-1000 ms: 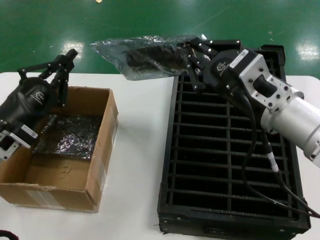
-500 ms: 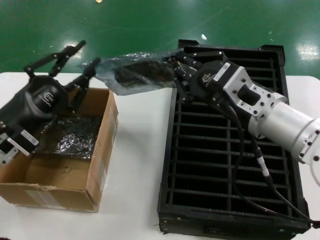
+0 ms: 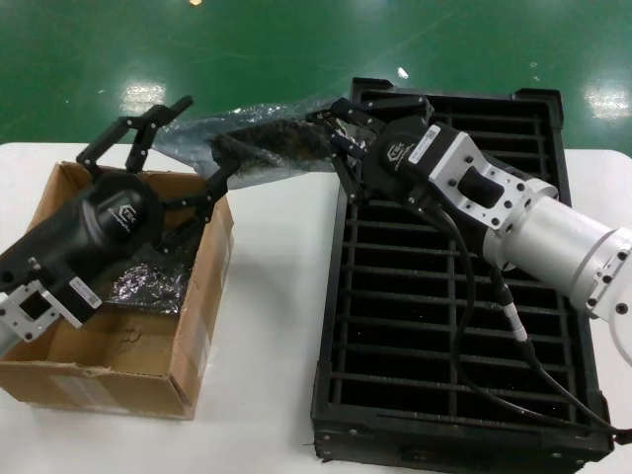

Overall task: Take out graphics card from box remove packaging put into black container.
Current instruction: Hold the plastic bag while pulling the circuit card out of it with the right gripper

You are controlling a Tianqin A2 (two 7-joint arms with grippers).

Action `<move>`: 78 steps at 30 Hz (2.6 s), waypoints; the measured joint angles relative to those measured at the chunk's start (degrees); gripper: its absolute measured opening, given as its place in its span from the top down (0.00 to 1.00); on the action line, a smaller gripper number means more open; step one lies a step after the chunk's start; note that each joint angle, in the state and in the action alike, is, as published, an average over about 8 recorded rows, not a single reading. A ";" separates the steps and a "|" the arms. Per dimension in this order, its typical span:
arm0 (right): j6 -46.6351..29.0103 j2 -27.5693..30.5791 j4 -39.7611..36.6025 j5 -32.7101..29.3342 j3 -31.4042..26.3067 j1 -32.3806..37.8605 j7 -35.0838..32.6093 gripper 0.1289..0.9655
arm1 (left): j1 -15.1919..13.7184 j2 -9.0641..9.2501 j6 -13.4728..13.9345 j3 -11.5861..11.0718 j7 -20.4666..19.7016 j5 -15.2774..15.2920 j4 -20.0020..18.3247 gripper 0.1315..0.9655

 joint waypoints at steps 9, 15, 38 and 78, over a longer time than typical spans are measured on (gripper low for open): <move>-0.37 0.67 1.46 -1.32 -0.67 -0.46 0.08 0.95 | 0.68 -0.03 0.44 0.50 -0.10 0.07 -0.64 0.53; -0.64 0.97 2.44 -2.86 -1.16 -0.87 -0.35 0.95 | 0.81 -0.03 0.40 0.68 -0.09 0.13 -0.75 0.60; -0.35 2.57 8.29 -5.77 -2.09 -3.55 -5.93 0.95 | 1.92 -0.67 -0.12 0.47 -0.67 0.01 -2.35 0.93; -9.84 0.16 20.38 -24.51 7.84 -6.78 0.81 0.95 | 2.01 -1.26 -0.30 0.03 -1.82 -0.45 -2.39 0.99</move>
